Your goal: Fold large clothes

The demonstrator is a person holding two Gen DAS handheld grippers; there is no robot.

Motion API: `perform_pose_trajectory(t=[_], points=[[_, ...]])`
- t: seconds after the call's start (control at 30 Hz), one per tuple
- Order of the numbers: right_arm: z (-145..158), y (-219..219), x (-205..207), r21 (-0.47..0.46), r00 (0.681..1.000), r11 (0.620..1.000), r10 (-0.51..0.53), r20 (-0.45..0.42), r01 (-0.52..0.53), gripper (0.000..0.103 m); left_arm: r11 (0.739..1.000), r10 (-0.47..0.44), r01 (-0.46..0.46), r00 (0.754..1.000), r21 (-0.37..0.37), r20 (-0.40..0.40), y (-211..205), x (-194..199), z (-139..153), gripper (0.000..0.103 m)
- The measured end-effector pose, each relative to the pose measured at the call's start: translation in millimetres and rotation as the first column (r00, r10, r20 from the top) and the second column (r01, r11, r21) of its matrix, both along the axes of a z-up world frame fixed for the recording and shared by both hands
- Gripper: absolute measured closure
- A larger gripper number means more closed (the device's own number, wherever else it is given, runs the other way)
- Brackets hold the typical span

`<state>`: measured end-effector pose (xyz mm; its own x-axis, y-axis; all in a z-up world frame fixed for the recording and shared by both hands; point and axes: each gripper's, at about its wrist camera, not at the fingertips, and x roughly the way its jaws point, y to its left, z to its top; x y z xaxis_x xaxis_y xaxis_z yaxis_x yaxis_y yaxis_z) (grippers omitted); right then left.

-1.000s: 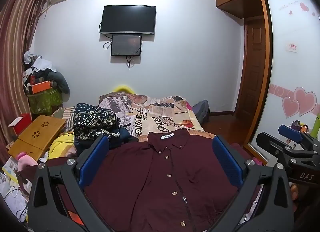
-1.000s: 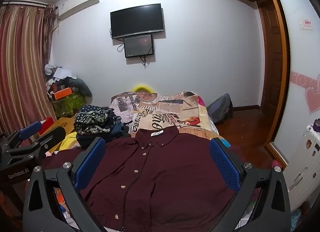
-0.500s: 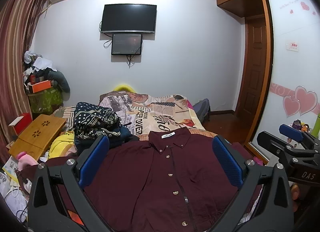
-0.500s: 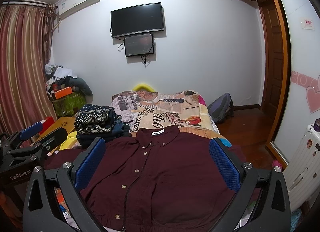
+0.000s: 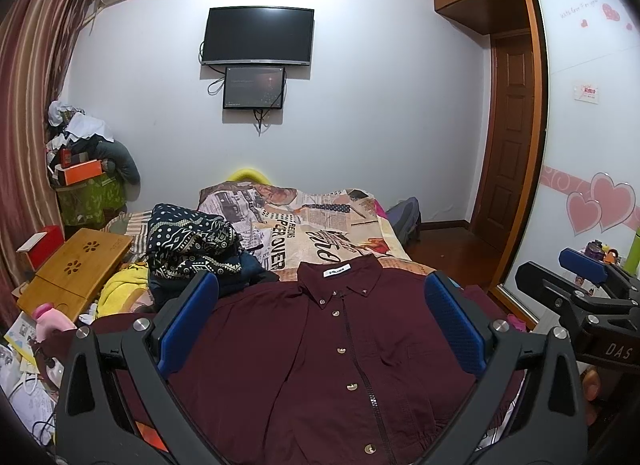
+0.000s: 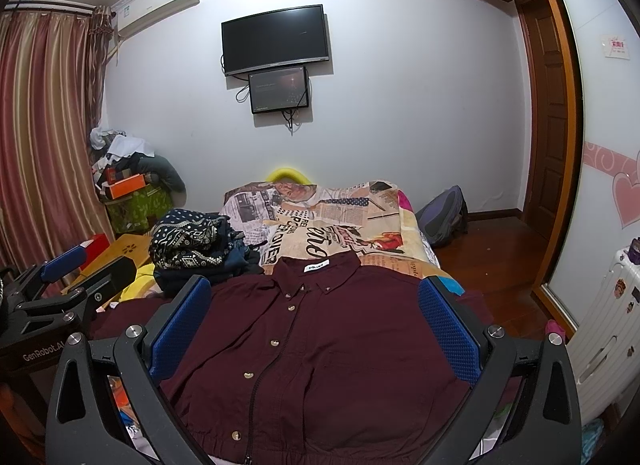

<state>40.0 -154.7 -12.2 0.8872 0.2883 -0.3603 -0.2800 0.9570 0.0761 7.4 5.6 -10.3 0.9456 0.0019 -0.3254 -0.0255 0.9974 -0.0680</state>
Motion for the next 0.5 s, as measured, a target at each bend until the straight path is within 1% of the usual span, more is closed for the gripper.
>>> perform_pose_trajectory(t=[0.5], points=[[0.1,3.0,-0.2,-0.003,1.0,1.0,0.0,0.0,0.0,0.0,1.0,-0.001,0.001,1.0,-0.001,-0.002,-0.1,0.9,-0.4,0.0]])
